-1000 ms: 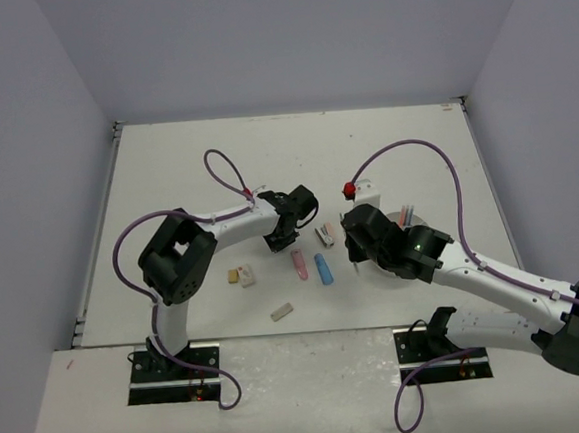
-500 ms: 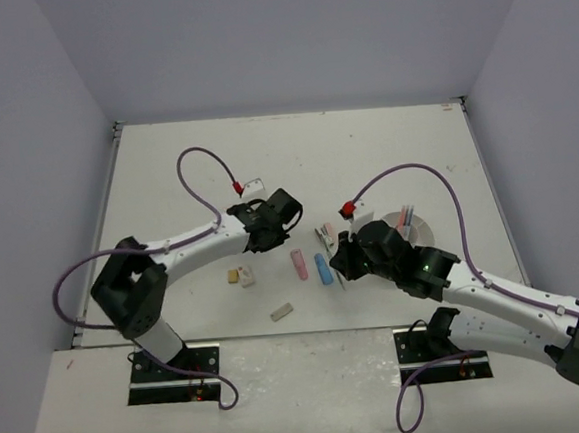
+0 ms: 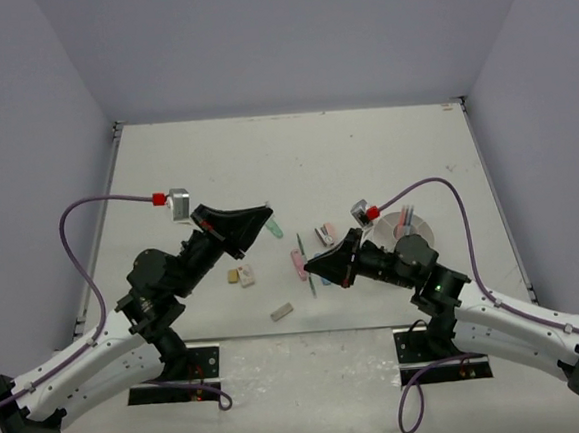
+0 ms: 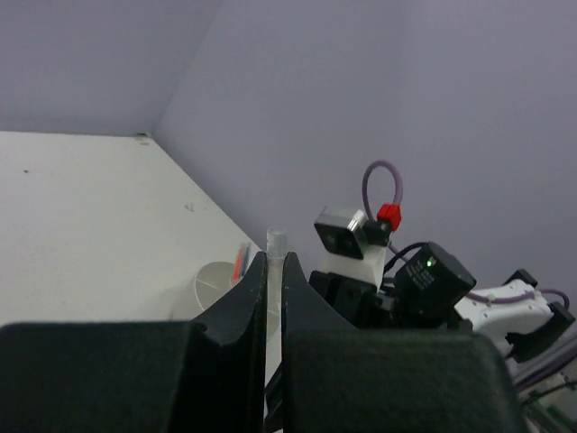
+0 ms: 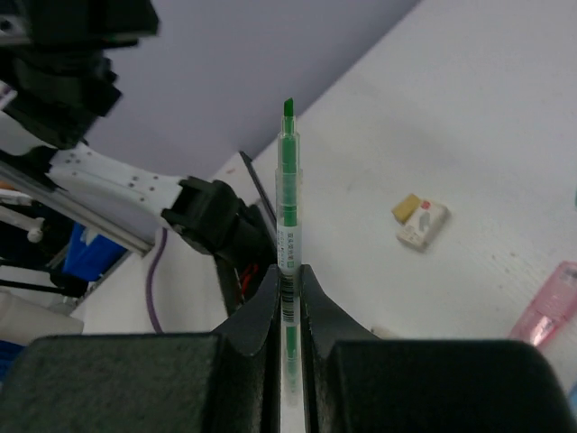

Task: Sort the stationery into containers
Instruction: Close the pen cap on the pen.

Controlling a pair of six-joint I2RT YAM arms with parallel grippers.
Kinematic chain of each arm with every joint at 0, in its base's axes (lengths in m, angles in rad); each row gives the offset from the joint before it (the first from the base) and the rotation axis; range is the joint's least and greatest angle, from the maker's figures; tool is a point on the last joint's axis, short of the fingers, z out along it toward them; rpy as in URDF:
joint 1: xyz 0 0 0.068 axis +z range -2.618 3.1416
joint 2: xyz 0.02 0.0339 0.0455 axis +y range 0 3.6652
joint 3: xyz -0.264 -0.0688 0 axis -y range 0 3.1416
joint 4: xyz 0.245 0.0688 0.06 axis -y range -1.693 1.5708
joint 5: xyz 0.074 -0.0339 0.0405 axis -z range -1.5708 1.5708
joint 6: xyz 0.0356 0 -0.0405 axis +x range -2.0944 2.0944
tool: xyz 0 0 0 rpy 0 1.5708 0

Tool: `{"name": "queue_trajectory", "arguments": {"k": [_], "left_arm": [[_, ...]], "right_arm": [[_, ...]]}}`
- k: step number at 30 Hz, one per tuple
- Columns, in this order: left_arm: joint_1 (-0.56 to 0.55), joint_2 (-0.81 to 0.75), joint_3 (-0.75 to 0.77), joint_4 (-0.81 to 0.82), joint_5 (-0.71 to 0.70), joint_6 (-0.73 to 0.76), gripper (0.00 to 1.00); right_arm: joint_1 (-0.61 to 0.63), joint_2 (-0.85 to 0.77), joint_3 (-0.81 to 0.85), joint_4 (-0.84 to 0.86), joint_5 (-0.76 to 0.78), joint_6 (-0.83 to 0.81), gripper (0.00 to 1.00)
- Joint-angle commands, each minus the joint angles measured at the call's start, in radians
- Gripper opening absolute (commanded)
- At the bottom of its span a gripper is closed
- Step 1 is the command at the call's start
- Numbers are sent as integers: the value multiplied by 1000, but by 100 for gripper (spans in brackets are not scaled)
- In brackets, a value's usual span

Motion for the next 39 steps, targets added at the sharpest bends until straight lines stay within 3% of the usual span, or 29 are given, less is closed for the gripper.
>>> {"name": "queue_trajectory", "arguments": {"k": [1, 6, 39], "left_arm": [[-1, -4, -31, 158, 184, 56, 0], [-1, 38, -22, 185, 228, 43, 0], [-1, 125, 2, 205, 250, 11, 0]], "right_arm": [[13, -41, 41, 141, -105, 26, 0], [23, -48, 92, 59, -88, -16, 0], [42, -21, 177, -55, -17, -70, 0]]}}
